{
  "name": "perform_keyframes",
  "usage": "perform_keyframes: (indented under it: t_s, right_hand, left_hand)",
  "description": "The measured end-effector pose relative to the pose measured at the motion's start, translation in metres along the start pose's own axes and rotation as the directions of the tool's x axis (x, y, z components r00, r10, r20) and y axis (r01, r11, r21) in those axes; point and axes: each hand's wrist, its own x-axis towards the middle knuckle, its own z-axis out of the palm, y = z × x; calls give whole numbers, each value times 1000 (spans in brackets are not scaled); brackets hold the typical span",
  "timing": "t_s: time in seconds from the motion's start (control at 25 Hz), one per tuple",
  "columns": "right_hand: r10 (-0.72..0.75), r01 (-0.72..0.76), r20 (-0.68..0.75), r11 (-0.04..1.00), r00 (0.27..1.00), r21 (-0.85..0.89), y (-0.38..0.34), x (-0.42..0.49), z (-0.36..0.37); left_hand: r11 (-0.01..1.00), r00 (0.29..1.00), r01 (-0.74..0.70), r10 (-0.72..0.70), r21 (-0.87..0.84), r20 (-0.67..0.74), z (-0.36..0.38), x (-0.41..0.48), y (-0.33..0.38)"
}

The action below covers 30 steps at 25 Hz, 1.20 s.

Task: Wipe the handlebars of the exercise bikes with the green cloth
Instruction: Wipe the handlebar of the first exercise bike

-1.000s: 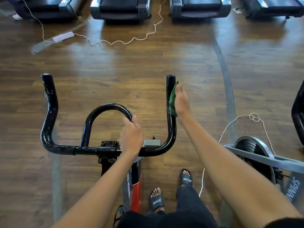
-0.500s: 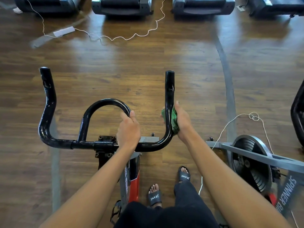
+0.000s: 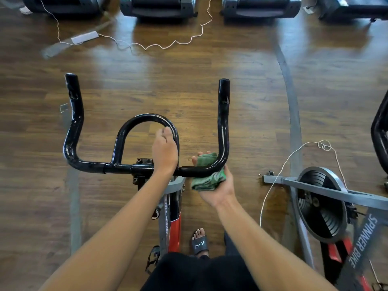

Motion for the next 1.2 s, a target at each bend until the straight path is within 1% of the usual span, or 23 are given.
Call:
perform_keyframes:
  t_s: [0.08, 0.12, 0.16, 0.2, 0.28, 0.36, 0.44, 0.52, 0.6, 0.64, 0.72, 0.8, 0.92, 1.04, 1.08, 1.12, 1.2]
  right_hand:
    - [81, -79, -45, 995, 996, 59, 36, -1, 4]
    - [116, -112, -72, 992, 991, 62, 45, -3, 7]
    - [140, -134, -83, 988, 987, 75, 49, -6, 12]
    - [142, -134, -74, 986, 987, 102, 47, -9, 13]
    - [108, -97, -49, 979, 993, 178, 34, -10, 15]
    - [80, -65, -62, 975, 995, 211, 30, -10, 17]
    - [83, -70, -76, 983, 994, 168, 47, -4, 19]
    - [118, -109, -102, 990, 988, 87, 66, -1, 21]
    - [138, -136, -146, 990, 980, 22, 66, -4, 21]
    - [135, -141, -182, 990, 974, -21, 62, -9, 17]
    - [131, -165, -238, 977, 963, -133, 54, -22, 4]
    - [161, -224, -238, 937, 958, -269, 54, -39, -7]
    - [218, -309, -242, 834, 945, -457, 53, -61, -5]
    - [309, -360, -187, 755, 932, -548, 44, -76, 8]
    - [328, -356, -156, 731, 931, -583, 41, -79, 14]
    - [331, -332, -123, 709, 936, -622, 37, -83, 23]
    - [290, -229, -39, 661, 956, -715, 30, -86, 48]
  left_hand:
    - [992, 985, -127, 126, -4, -116, -19, -4, -6]
    - [983, 971, -180, 183, 38, -152, -28, -4, -12]
    - [971, 959, -210, 227, 115, -170, -38, -4, -21]
    - [950, 951, -220, 260, 220, -171, -48, -4, -30]
    - [876, 943, -229, 307, 424, -126, -61, -4, -51]
    - [790, 935, -247, 347, 561, -77, -63, -5, -68]
    - [744, 930, -242, 362, 623, -71, -59, -4, -76]
    - [738, 935, -227, 347, 636, -69, -58, -1, -77]
    - [750, 937, -239, 345, 617, -56, -61, 1, -75]
    - [781, 939, -241, 337, 576, -65, -63, -1, -74]
    - [880, 942, -237, 311, 411, -123, -62, -10, -65]
    - [936, 932, -249, 301, 249, -200, -55, -25, -59]
    - [960, 927, -253, 276, 122, -253, -49, -55, -60]
    - [969, 919, -239, 246, 61, -307, -58, -78, -58]
    - [972, 914, -230, 234, 51, -330, -63, -81, -58]
    - [977, 910, -209, 209, 40, -359, -69, -80, -59]
    - [994, 892, -113, 105, 10, -439, -84, -70, -62]
